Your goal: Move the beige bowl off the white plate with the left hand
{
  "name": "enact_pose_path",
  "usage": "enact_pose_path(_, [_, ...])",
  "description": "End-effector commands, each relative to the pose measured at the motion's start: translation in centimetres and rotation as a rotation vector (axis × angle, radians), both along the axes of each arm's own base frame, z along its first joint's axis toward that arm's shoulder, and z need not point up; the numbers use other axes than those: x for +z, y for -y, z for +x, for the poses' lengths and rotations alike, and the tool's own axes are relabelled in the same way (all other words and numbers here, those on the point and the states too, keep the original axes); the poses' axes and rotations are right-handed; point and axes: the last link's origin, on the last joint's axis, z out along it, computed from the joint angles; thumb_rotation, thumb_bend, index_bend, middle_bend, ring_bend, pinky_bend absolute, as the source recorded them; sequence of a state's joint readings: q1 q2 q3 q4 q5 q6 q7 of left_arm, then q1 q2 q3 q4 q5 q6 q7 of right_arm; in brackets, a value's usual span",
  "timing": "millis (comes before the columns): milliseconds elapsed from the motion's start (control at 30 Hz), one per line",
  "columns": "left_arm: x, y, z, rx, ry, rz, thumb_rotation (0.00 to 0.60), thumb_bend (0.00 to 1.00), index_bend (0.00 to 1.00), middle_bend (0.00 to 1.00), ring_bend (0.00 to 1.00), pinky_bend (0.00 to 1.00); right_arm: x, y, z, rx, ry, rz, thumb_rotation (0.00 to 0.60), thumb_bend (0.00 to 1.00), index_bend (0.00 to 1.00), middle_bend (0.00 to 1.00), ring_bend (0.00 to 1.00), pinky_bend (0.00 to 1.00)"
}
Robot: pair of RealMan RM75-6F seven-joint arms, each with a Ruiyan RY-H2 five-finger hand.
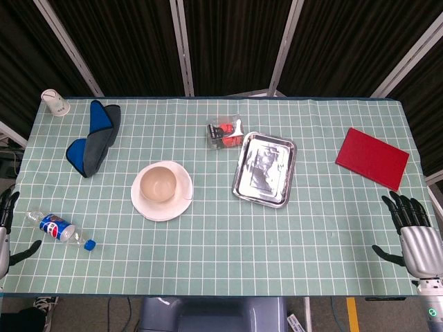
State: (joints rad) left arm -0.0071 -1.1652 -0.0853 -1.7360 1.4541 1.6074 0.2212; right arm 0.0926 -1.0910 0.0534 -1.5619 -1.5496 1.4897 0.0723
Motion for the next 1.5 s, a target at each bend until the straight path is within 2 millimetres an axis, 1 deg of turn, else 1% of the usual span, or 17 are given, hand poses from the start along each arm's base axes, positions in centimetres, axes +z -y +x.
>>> enact_pose_path(33, [0.0, 0.0, 0.0, 0.001, -0.001, -0.001, 0.6, 0.13, 0.0, 0.0, 0.0, 0.0, 0.0, 0.0, 0.0, 0.0, 0.0, 0.0, 0.6, 0.04, 0.04, 0.0, 0.0, 0.0])
enact_pose_path(400, [-0.2, -0.2, 0.0, -0.004, 0.0, -0.011, 0.6, 0.13, 0.0, 0.0, 0.0, 0.0, 0.1, -0.1, 0.1, 0.004, 0.005, -0.005, 0.6, 0.04, 0.04, 0.0, 0.0, 0.0])
enact_pose_path(467, [-0.5, -0.5, 0.1, -0.01, 0.004, -0.02, 0.6, 0.13, 0.0, 0.0, 0.0, 0.0, 0.1, -0.1, 0.2, 0.001, 0.011, -0.009, 0.6, 0.04, 0.04, 0.0, 0.0, 0.0])
enact_pose_path(567, [-1.3, -1.8, 0.5, -0.028, 0.008, -0.045, 0.6, 0.13, 0.0, 0.0, 0.0, 0.0, 0.5, -0.1, 0.2, -0.003, 0.023, -0.02, 0.6, 0.04, 0.04, 0.0, 0.0, 0.0])
enact_pose_path(633, [-2.0, -3.2, 1.0, -0.042, 0.012, -0.063, 0.6, 0.13, 0.0, 0.0, 0.0, 0.0, 0.6, -0.1, 0.2, -0.004, 0.027, -0.021, 0.6, 0.04, 0.04, 0.0, 0.0, 0.0])
enact_pose_path(700, [-2.4, -4.1, 1.3, -0.052, 0.004, -0.076, 0.6, 0.13, 0.03, 0.0, 0.0, 0.0, 0.6, -0.1, 0.2, -0.004, 0.029, -0.019, 0.6, 0.04, 0.04, 0.0, 0.0, 0.0])
enact_pose_path(833, [-4.3, -7.5, 3.2, -0.102, -0.019, -0.123, 0.6, 0.13, 0.17, 0.0, 0.0, 0.0, 0.7, -0.1, 0.1, -0.003, 0.035, -0.017, 0.6, 0.04, 0.04, 0.0, 0.0, 0.0])
enact_pose_path(933, [-5.6, -9.0, 4.0, -0.117, -0.031, -0.145, 0.6, 0.13, 0.27, 0.0, 0.0, 0.0, 0.8, -0.1, 0.2, -0.001, 0.042, -0.02, 0.6, 0.04, 0.04, 0.0, 0.0, 0.0])
enact_pose_path(1033, [-7.4, -10.7, 4.9, -0.132, -0.04, -0.178, 0.6, 0.17, 0.31, 0.0, 0.0, 0.0, 0.9, -0.1, 0.1, -0.003, 0.046, -0.02, 0.6, 0.04, 0.04, 0.0, 0.0, 0.0])
enact_pose_path(1133, [-8.9, -11.9, 5.5, -0.139, -0.046, -0.203, 0.6, 0.21, 0.34, 0.0, 0.0, 0.0, 1.0, -0.1, 0.1, -0.004, 0.05, -0.019, 0.6, 0.04, 0.04, 0.0, 0.0, 0.0])
enact_pose_path(1300, [-10.7, -13.2, 6.3, -0.147, -0.058, -0.238, 0.6, 0.22, 0.35, 0.0, 0.0, 0.0, 1.2, 0.0, 0.0, -0.005, 0.058, -0.023, 0.6, 0.04, 0.04, 0.0, 0.0, 0.0])
enact_pose_path(1400, [-11.7, -13.7, 6.9, -0.157, -0.067, -0.256, 0.6, 0.22, 0.38, 0.0, 0.0, 0.0, 1.4, 0.0, 0.0, -0.007, 0.067, -0.028, 0.6, 0.04, 0.04, 0.0, 0.0, 0.0])
enact_pose_path(1500, [-13.0, -14.4, 7.4, -0.161, -0.08, -0.286, 0.6, 0.23, 0.43, 0.0, 0.0, 0.0, 1.7, 0.0, -0.1, -0.008, 0.077, -0.033, 0.6, 0.04, 0.04, 0.0, 0.0, 0.0])
